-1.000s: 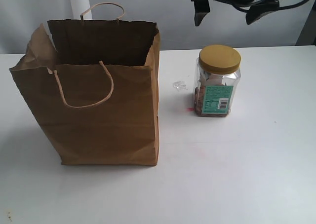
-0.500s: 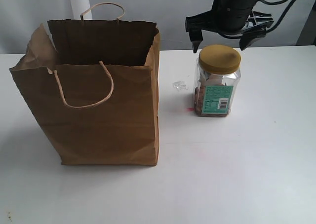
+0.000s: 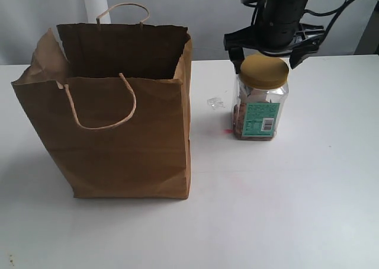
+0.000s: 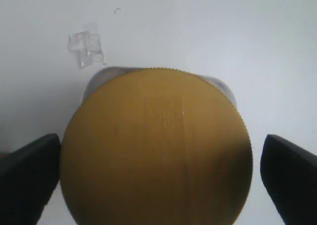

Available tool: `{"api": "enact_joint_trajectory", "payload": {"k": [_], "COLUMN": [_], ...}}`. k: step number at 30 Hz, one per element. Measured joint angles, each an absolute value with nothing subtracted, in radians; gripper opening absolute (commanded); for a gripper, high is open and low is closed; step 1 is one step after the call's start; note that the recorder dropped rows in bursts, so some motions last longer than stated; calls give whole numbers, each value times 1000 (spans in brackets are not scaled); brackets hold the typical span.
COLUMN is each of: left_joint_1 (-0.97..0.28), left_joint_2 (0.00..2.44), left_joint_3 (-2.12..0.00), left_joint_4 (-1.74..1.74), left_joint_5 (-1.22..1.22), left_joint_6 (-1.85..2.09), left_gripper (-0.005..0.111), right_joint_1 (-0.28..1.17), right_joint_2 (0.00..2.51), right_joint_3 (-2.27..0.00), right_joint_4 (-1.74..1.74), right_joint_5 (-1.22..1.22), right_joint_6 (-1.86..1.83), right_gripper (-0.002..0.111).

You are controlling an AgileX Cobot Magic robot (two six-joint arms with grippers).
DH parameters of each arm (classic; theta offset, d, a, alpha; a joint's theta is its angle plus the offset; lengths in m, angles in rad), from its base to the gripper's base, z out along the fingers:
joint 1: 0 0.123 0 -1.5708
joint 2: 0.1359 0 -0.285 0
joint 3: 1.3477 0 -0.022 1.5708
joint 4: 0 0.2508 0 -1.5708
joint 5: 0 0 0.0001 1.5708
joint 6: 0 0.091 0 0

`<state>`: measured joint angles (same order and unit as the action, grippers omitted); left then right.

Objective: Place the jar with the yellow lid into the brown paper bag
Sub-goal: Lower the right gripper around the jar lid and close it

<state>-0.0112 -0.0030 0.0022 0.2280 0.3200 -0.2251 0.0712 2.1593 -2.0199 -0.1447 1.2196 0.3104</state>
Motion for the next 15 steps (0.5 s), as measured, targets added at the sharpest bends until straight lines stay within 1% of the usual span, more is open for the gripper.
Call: {"api": "enact_joint_trajectory", "payload": {"k": [10, 15], "left_joint_1": [-11, -11], "left_joint_2": [-3, -3], "left_joint_3": [2, 2], "left_joint_4": [228, 228], "left_joint_5": [320, 320], "left_joint_6": [-225, -225], "left_gripper": [1, 1], "right_joint_1": [71, 71], "right_joint_2": [2201, 2201], "right_joint_3": [-2020, -2020], "right_joint_4": [-134, -132], "right_joint_5": [1220, 1220], "right_joint_6": [314, 314], "right_gripper": [105, 101]}}
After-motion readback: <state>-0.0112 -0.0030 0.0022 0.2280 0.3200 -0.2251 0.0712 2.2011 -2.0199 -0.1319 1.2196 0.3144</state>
